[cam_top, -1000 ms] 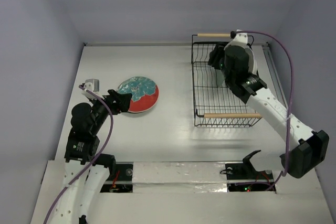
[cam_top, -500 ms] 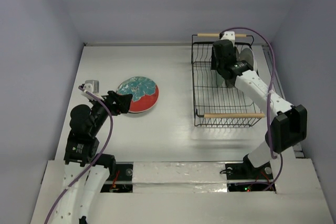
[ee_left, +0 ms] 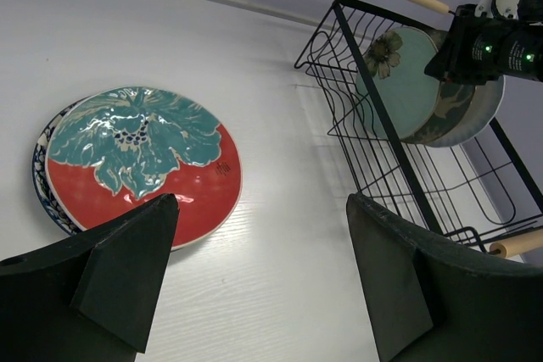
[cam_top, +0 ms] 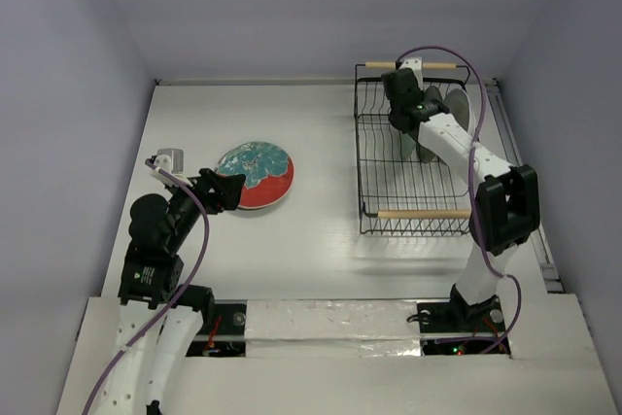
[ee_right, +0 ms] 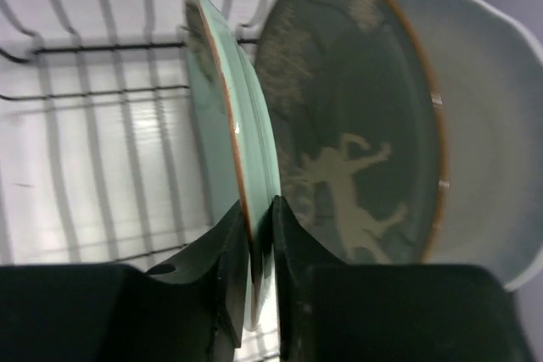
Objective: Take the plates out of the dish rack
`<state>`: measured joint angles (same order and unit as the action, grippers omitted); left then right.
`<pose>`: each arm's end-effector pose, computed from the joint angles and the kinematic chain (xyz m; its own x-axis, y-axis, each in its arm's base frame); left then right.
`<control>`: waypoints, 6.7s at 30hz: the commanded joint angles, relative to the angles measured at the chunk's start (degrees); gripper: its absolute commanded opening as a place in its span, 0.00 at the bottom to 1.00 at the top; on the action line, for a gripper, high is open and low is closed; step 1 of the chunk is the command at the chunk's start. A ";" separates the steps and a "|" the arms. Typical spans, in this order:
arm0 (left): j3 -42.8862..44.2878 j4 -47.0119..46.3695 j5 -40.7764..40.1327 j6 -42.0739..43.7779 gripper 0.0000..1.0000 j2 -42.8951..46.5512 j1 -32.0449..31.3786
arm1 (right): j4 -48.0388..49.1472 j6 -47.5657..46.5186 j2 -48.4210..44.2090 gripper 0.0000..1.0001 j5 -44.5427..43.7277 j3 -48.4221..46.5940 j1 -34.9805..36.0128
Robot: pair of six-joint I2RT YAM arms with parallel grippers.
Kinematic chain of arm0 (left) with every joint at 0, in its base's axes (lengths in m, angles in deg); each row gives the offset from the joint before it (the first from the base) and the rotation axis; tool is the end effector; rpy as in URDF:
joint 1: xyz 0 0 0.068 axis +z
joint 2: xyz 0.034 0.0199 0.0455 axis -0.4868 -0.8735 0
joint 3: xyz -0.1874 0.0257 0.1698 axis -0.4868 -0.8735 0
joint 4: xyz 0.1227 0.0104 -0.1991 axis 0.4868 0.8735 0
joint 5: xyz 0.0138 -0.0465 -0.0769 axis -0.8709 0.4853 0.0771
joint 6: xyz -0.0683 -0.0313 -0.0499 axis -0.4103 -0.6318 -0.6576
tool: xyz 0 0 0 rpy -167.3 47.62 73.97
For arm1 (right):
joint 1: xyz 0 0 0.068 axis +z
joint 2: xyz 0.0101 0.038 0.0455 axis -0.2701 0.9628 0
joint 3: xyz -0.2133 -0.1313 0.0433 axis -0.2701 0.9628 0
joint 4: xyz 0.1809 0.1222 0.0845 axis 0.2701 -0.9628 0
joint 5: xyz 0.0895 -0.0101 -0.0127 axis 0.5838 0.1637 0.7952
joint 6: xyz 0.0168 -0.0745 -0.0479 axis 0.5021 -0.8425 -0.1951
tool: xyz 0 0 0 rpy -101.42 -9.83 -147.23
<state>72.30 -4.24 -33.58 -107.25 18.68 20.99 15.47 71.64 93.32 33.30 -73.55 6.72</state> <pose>0.1434 -0.0417 0.3256 -0.1399 -0.3567 -0.9237 0.3700 0.8465 -0.3829 0.3920 0.1079 0.2695 -0.5928 -0.1338 -0.7941 0.2029 0.9295 -0.3080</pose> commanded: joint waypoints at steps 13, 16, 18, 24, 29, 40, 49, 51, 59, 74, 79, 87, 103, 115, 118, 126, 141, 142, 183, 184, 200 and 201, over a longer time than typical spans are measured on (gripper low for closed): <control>-0.84 -2.92 0.75 0.75 0.78 0.12 0.41 | 3.17 -2.34 -15.60 0.00 -7.50 0.10 0.11; -0.84 -3.00 0.58 0.75 0.78 0.21 0.93 | 4.06 -2.70 -18.77 0.00 -7.68 -0.16 0.11; -0.93 -2.92 0.57 0.75 0.78 0.21 0.93 | 4.49 -2.35 -20.00 0.00 -7.25 -0.16 0.11; -0.93 -2.92 0.49 0.66 0.78 0.21 0.93 | 7.82 1.77 -26.24 0.00 1.62 2.82 0.11; -0.93 -3.09 0.49 0.66 0.78 -0.06 0.93 | 13.10 7.49 -33.36 0.00 12.87 6.95 0.11; -0.93 -3.00 0.57 0.66 0.77 -0.23 0.93 | 33.84 25.07 -24.08 0.00 39.70 14.70 10.28; -0.84 -3.00 0.66 0.75 0.77 -0.14 0.93 | 42.64 34.73 -6.84 0.00 43.12 9.69 16.62; -0.84 -3.09 0.84 0.75 0.77 -0.14 0.93 | 43.08 36.06 -2.98 0.00 43.90 8.72 17.33; -0.93 -3.27 1.19 0.75 0.77 -0.23 0.93 | 43.96 40.37 6.70 0.00 44.96 4.77 19.70; -1.02 -3.27 1.10 0.75 0.77 -0.67 0.93 | 40.36 38.79 13.13 0.31 44.18 3.79 22.70; -1.02 -3.27 1.01 0.75 0.77 -0.59 0.93 | 36.32 35.28 12.16 0.56 39.87 3.71 23.84; -0.93 -3.18 0.75 0.66 0.77 -0.58 0.93 | 31.05 30.62 9.26 0.97 30.56 4.76 24.89; -1.02 -3.09 0.93 0.75 0.77 -0.32 1.46 | 20.61 15.61 -10.32 0.00 7.99 7.66 25.42; -1.11 -3.53 1.89 0.75 0.75 1.08 1.46 | 7.67 11.11 -28.19 0.54 -1.18 17.86 -0.05; -1.19 -3.62 2.24 0.75 0.75 1.00 1.46 | 7.57 8.74 -26.17 0.59 -0.57 15.84 -2.96; -1.11 -3.53 2.07 0.75 0.75 1.09 0.93 | 5.29 6.62 -19.13 0.58 1.45 11.97 -8.59; -1.11 -3.62 1.98 0.75 0.75 0.56 0.41 | 3.88 5.48 -7.70 0.37 0.05 8.63 -9.12; -1.11 -3.53 2.07 0.75 0.75 0.47 0.41 | 3.97 5.39 -7.79 0.36 -0.30 8.63 -9.12; -1.11 -3.35 0.93 0.75 0.75 -0.85 0.41 | 16.09 11.45 -39.86 0.00 21.47 15.03 -5.61; -1.11 -3.27 0.75 0.66 0.75 -0.93 0.41 | 18.45 13.37 -41.09 0.00 25.85 15.74 -5.61; -0.93 -2.74 -0.65 0.31 0.75 -1.55 1.46 | 39.73 27.18 -28.37 0.00 41.10 20.76 10.37; -0.93 -2.83 -0.57 0.31 0.75 -1.55 1.46 | 40.35 27.62 -26.70 0.00 41.18 19.89 11.52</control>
<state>71.45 -4.66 -33.97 -107.29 17.74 21.99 40.06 94.31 64.36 71.35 -50.62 14.37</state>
